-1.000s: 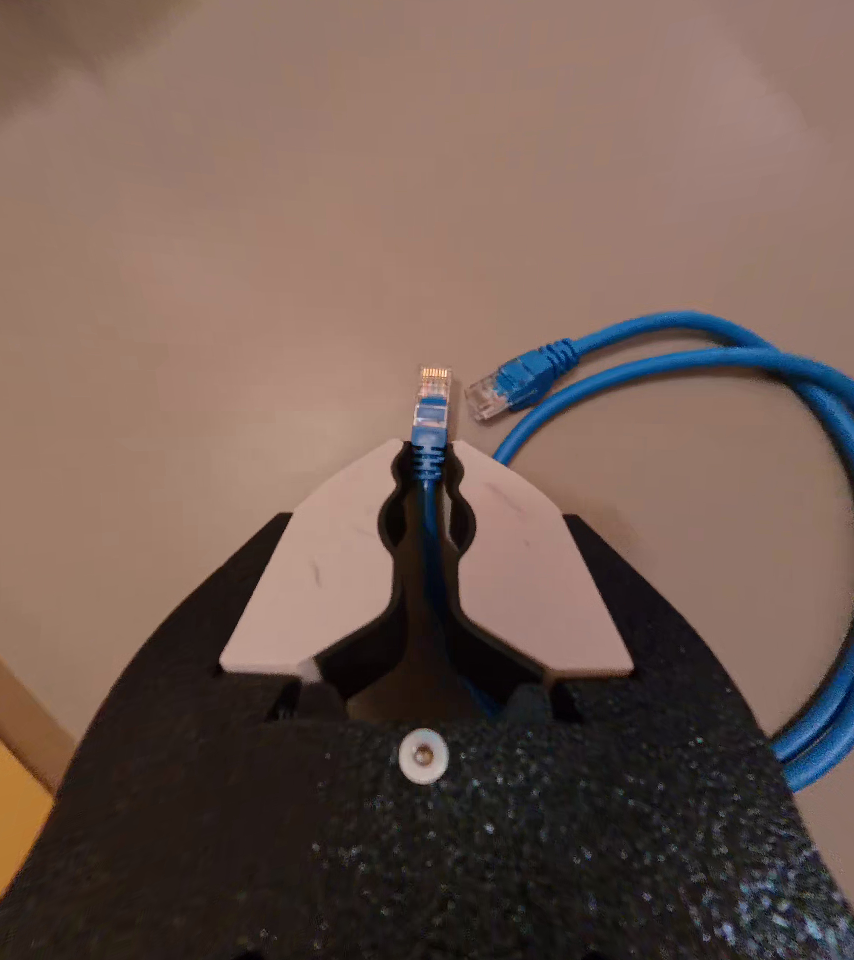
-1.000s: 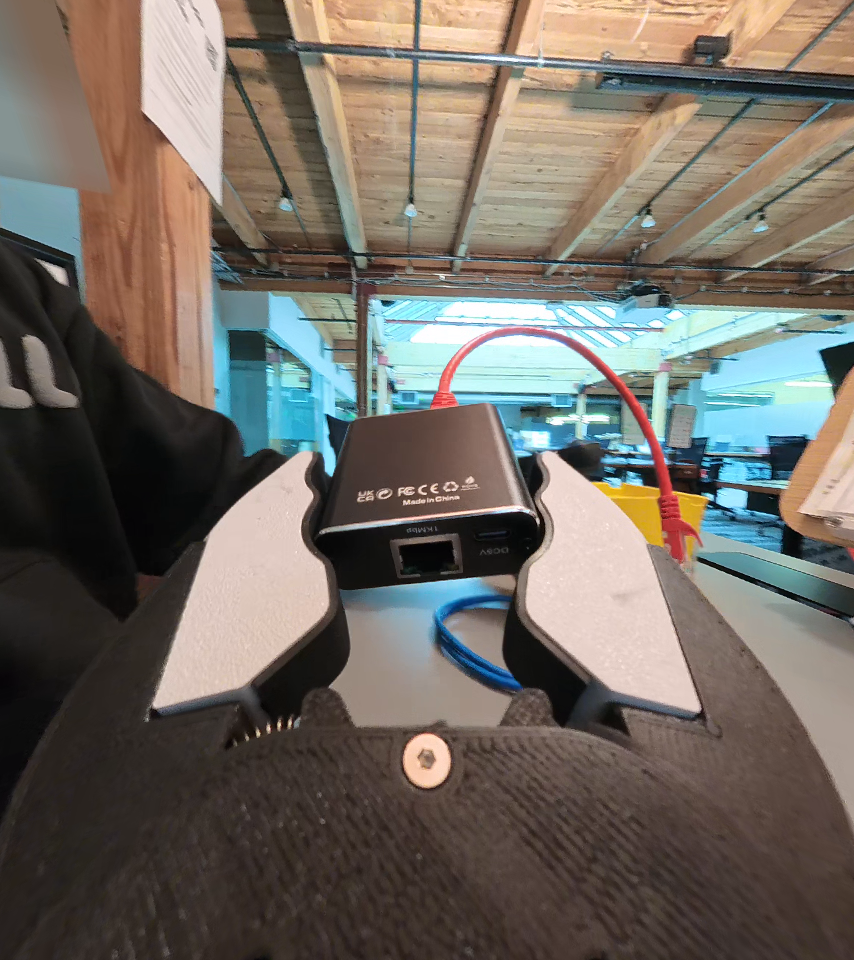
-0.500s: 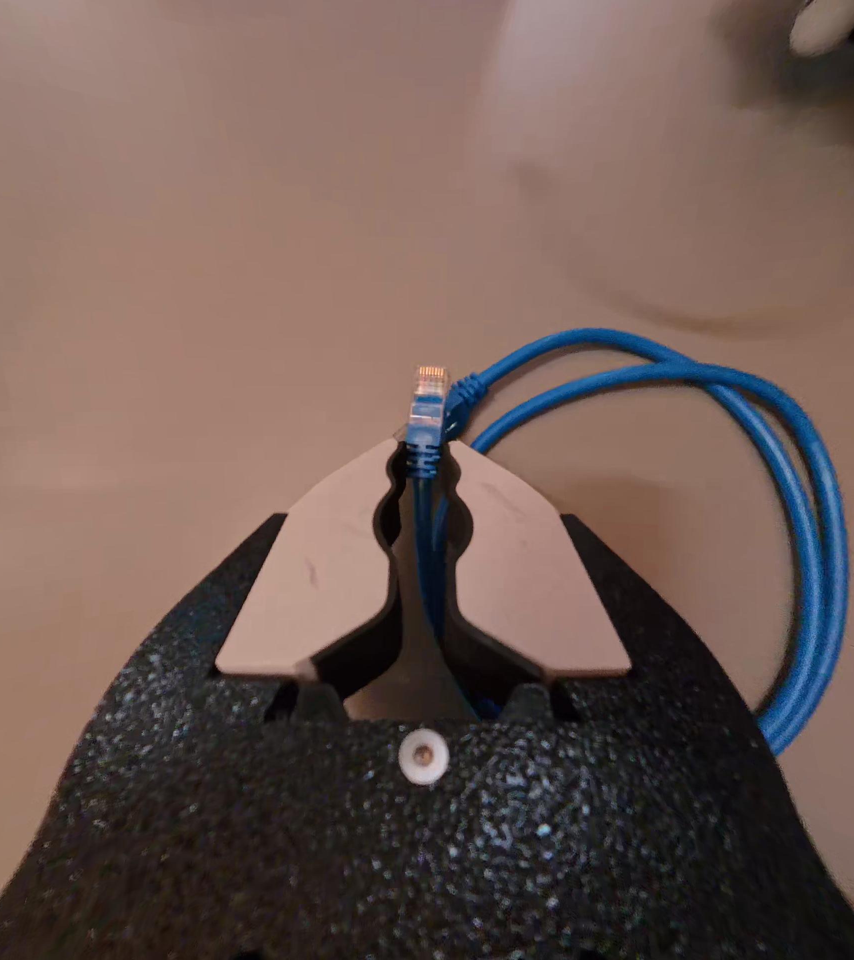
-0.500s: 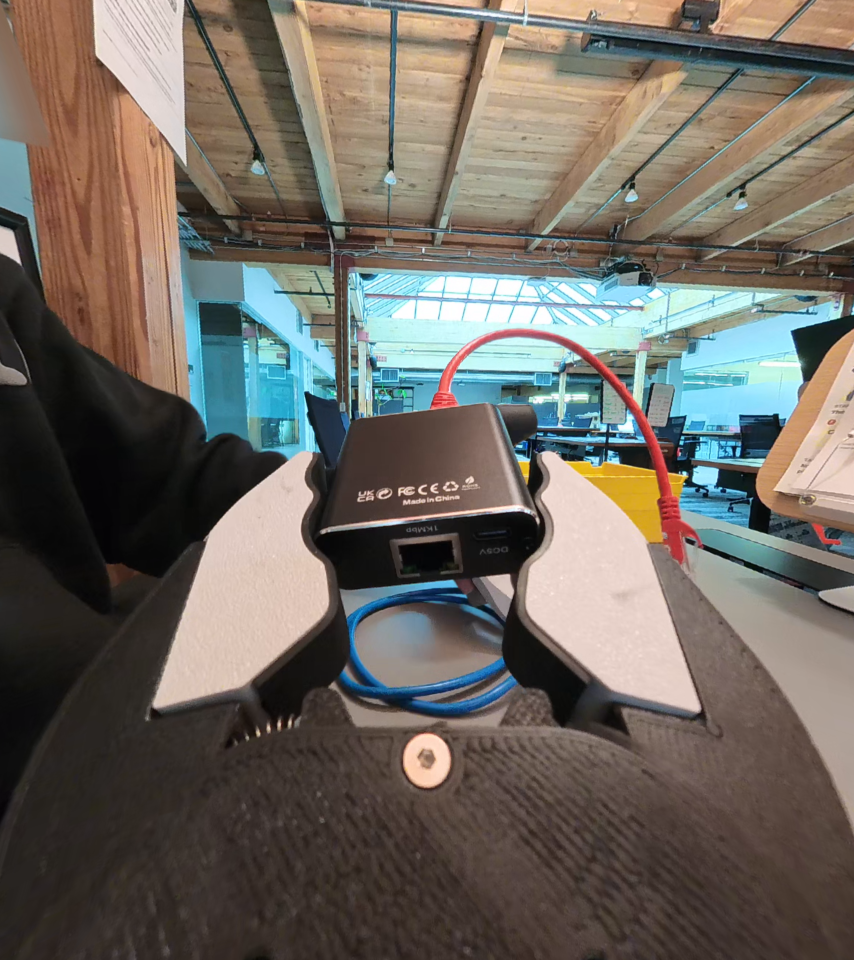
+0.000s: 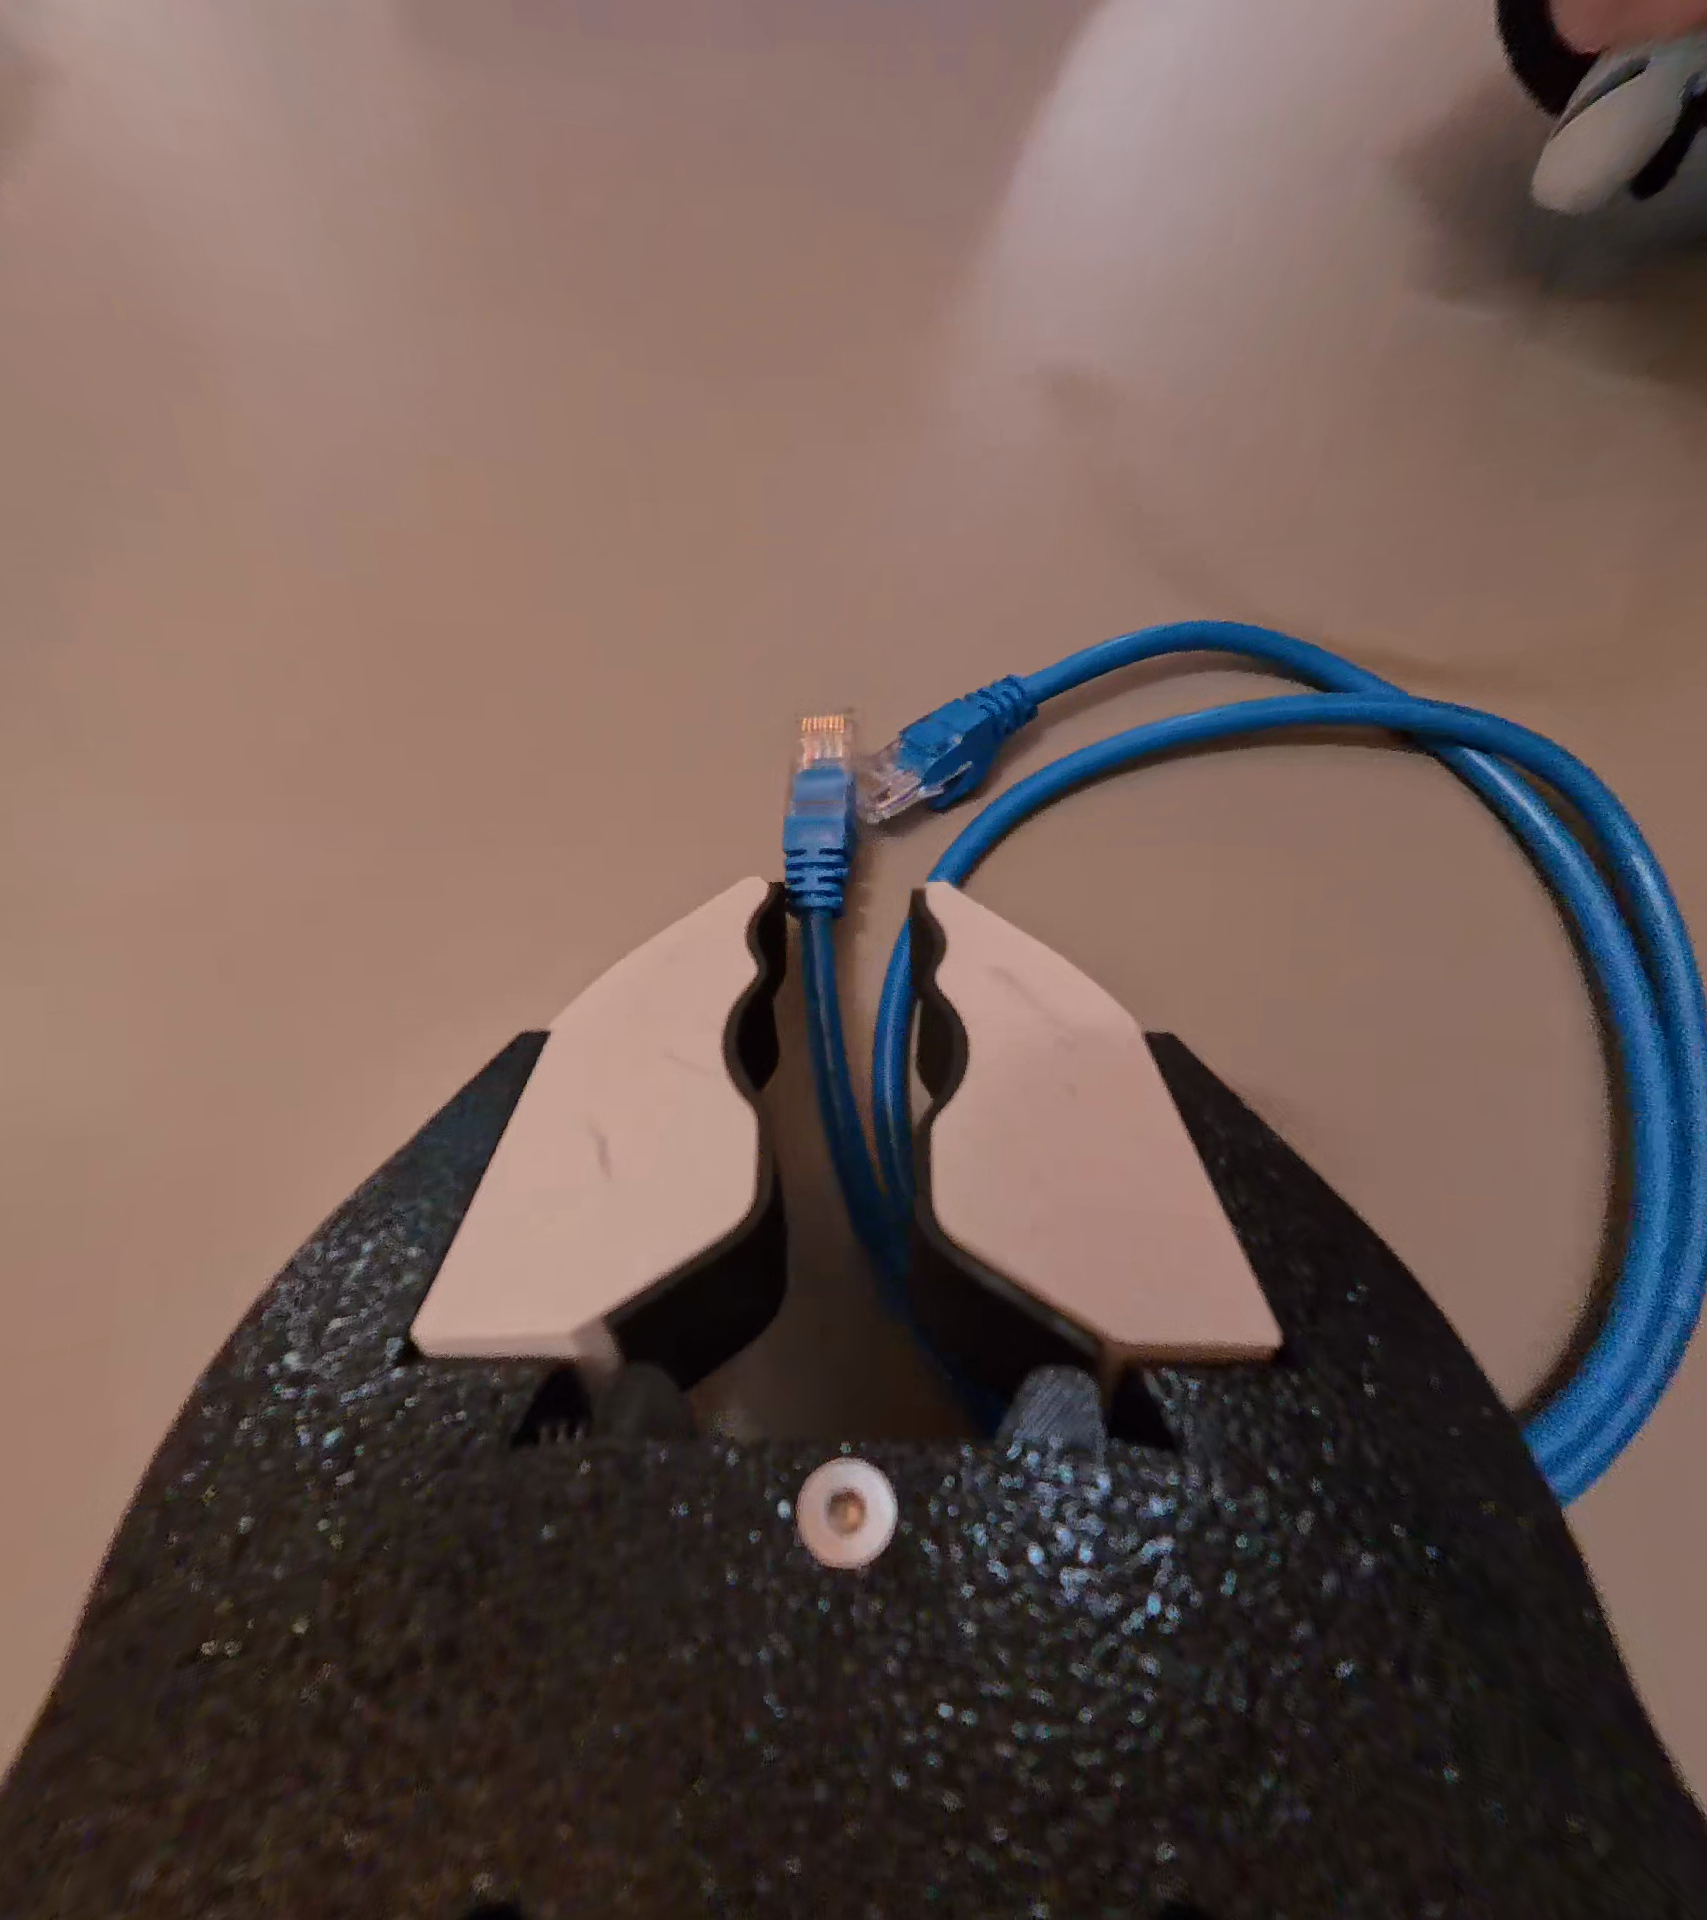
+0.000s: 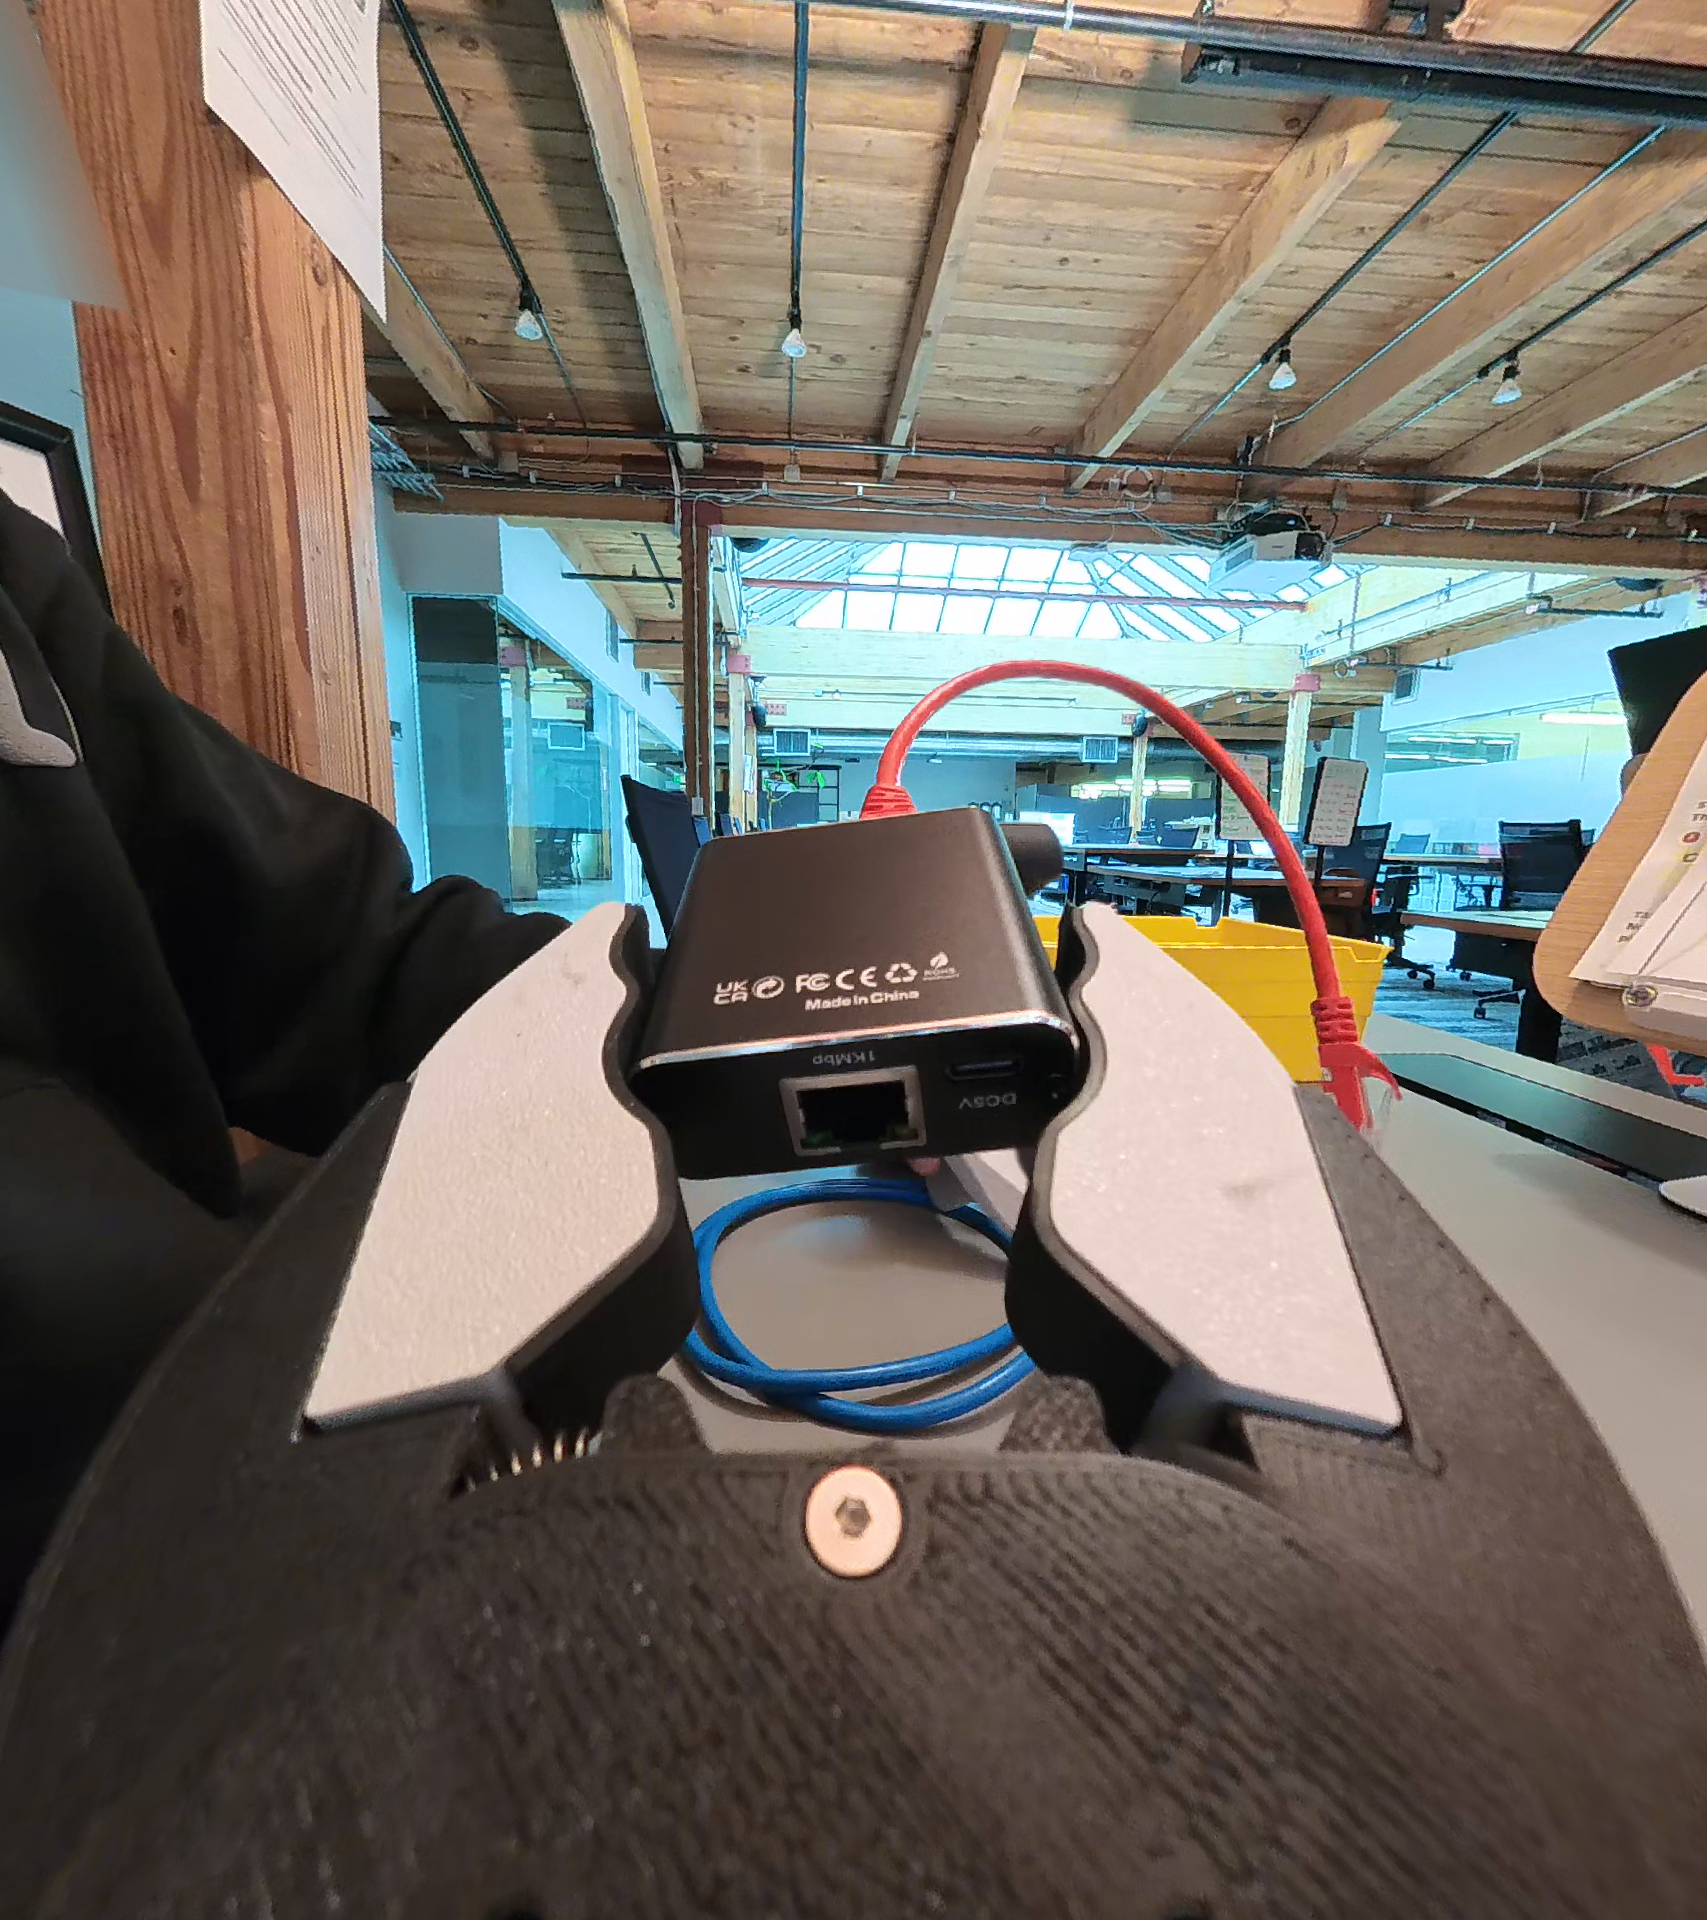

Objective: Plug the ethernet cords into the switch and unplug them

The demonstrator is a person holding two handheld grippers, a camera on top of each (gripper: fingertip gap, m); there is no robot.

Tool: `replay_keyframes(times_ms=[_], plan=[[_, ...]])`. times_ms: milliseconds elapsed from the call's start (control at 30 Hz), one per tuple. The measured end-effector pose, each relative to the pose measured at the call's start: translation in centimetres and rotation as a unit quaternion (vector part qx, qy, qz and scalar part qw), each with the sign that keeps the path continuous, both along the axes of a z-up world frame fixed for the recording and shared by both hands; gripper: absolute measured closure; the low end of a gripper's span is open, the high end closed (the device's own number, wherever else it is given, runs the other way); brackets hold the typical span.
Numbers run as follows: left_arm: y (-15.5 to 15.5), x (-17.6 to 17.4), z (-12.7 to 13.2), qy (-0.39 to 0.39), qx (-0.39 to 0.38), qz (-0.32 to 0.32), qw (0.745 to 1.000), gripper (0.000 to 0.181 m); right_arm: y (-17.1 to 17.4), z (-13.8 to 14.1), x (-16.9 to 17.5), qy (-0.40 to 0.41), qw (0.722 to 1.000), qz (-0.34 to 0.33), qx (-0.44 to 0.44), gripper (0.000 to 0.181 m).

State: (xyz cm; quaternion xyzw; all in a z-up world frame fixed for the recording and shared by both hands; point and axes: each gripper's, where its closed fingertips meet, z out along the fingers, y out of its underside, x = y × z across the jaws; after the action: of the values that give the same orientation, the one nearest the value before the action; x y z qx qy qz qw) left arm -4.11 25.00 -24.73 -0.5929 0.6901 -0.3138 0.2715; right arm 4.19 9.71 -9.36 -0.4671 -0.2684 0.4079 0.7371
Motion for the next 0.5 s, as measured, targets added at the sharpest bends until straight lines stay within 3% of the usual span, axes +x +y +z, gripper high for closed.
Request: replay_keyframes(times_ms=[367, 500], plan=[[0.4, 0.1, -0.1, 0.001, 0.062, 0.020, 0.998, 0.172, 0.2, -0.3, -0.2, -0.009, 1.000, -0.004, -0.005, 0.107], [-1.3, -0.4, 2.3, 0.005, 0.097, -0.004, 0.995, 0.172, 0.3, -0.5, -0.3, -0.017, 1.000, -0.006, -0.010, 0.107]])
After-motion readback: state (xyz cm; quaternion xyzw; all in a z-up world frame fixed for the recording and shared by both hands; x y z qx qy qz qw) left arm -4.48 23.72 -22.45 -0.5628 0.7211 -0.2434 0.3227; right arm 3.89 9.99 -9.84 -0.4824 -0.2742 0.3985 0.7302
